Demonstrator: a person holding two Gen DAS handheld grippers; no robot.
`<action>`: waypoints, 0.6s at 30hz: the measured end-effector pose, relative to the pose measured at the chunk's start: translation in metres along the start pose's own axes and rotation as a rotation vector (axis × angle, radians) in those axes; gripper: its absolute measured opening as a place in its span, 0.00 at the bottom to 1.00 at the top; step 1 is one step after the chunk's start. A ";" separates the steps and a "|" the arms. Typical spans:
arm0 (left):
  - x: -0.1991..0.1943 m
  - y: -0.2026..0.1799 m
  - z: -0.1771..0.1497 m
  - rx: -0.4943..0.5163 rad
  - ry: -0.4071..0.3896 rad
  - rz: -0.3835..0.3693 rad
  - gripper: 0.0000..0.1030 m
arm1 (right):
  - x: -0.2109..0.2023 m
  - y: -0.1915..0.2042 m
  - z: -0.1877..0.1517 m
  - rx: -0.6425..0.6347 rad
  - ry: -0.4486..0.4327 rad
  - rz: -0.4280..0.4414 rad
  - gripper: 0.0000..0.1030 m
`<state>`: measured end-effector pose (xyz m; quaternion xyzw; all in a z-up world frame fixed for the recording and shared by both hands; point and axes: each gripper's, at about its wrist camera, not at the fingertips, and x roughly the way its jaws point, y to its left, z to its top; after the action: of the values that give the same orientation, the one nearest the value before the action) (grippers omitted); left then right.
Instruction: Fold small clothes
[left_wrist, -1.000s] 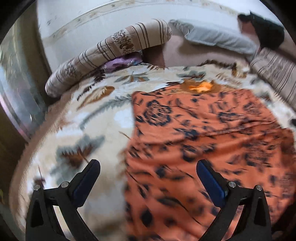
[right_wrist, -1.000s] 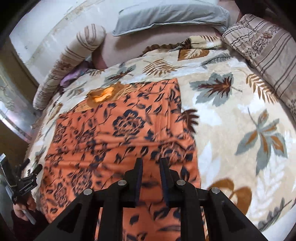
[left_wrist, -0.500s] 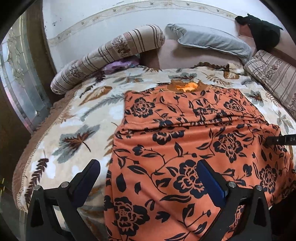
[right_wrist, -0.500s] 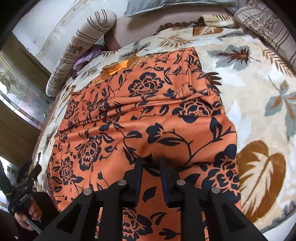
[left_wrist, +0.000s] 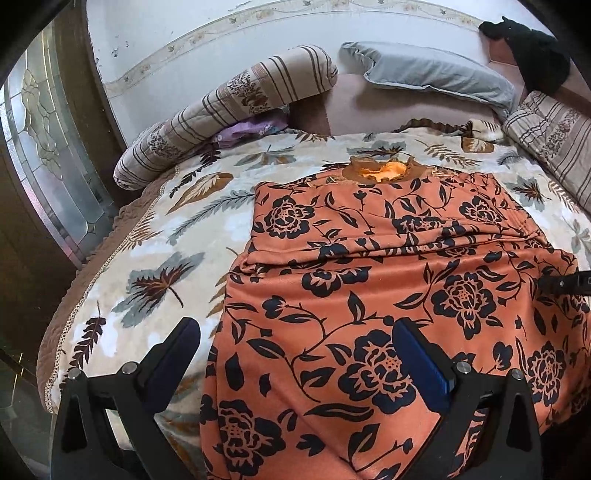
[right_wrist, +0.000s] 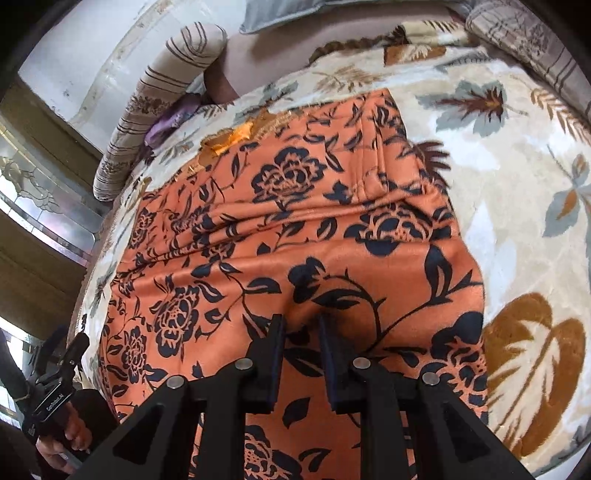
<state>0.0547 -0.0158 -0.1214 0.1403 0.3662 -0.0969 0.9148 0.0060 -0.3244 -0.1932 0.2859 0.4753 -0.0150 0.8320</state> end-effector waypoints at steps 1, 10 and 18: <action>0.001 -0.001 0.000 0.000 0.002 0.003 1.00 | 0.001 0.000 -0.001 0.004 0.004 0.003 0.22; 0.021 0.003 -0.010 -0.020 0.065 0.018 1.00 | 0.008 0.007 -0.011 -0.013 0.060 0.053 0.26; 0.037 0.020 -0.010 -0.047 0.099 0.056 1.00 | 0.009 0.023 -0.017 -0.061 0.111 0.142 0.27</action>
<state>0.0802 0.0034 -0.1501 0.1337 0.4089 -0.0555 0.9010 0.0046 -0.2951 -0.1967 0.2940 0.4993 0.0745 0.8116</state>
